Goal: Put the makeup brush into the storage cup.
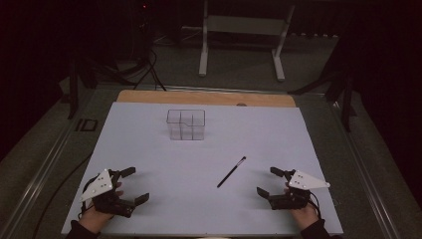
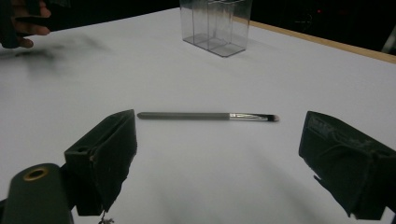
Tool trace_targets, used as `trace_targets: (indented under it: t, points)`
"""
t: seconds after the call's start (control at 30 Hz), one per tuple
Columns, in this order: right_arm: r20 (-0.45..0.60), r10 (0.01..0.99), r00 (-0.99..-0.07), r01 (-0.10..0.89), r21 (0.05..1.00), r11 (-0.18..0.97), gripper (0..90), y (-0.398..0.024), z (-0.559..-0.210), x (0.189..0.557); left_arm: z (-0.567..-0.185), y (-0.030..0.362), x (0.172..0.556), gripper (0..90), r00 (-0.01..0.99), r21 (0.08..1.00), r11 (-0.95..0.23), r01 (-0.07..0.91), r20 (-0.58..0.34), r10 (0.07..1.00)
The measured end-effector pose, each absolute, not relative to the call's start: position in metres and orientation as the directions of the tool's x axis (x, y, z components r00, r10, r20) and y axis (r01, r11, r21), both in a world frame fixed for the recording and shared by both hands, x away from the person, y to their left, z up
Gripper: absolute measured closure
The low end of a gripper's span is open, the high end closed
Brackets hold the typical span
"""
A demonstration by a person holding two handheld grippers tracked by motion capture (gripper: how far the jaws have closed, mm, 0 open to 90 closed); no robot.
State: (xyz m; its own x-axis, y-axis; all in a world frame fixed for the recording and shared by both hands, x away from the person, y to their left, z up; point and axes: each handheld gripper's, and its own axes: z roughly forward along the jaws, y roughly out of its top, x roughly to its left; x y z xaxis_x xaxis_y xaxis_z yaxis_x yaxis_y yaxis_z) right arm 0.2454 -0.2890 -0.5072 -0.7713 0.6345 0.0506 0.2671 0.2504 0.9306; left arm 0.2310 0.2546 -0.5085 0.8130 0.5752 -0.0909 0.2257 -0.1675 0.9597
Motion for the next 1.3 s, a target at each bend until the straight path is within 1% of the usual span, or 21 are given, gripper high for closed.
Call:
trace_targets:
  t: [0.5,0.6,0.67,0.77,0.83,1.0,1.27,1.3]
  points:
    - [0.053,0.636,-0.77,0.28,0.923,0.262,12.9,-0.287,-0.506,0.25,-0.505,0.25,0.227,0.8,0.82,0.963,-0.164,0.213,-0.085,0.566]
    - [0.066,0.637,-0.768,0.298,0.917,0.265,13.0,-0.288,-0.506,0.253,-0.504,0.25,0.227,0.8,0.818,0.964,-0.157,0.215,-0.09,0.568]
    - [0.057,0.65,-0.758,0.326,0.896,0.302,13.4,-0.29,-0.504,0.259,-0.503,0.249,0.227,0.8,0.818,0.964,-0.156,0.214,-0.09,0.567]
    - [0.06,0.651,-0.757,0.334,0.891,0.307,13.6,-0.292,-0.504,0.261,-0.503,0.249,0.226,0.8,0.818,0.965,-0.155,0.211,-0.087,0.568]
    - [0.078,0.65,-0.756,0.368,0.872,0.323,13.7,-0.296,-0.502,0.269,-0.502,0.248,0.226,0.8,0.819,0.966,-0.153,0.208,-0.087,0.567]
    - [0.056,0.623,-0.781,0.378,0.835,0.4,13.9,-0.299,-0.5,0.289,-0.502,0.249,0.226,0.8,0.817,0.966,-0.151,0.209,-0.088,0.57]
    - [0.075,0.593,-0.801,0.403,0.801,0.442,13.9,-0.298,-0.504,0.308,-0.502,0.248,0.226,0.8,0.818,0.966,-0.157,0.205,-0.081,0.569]
    - [0.098,0.585,-0.805,0.419,0.792,0.444,13.9,-0.299,-0.507,0.314,-0.502,0.248,0.226,0.8,0.819,0.966,-0.159,0.205,-0.08,0.568]
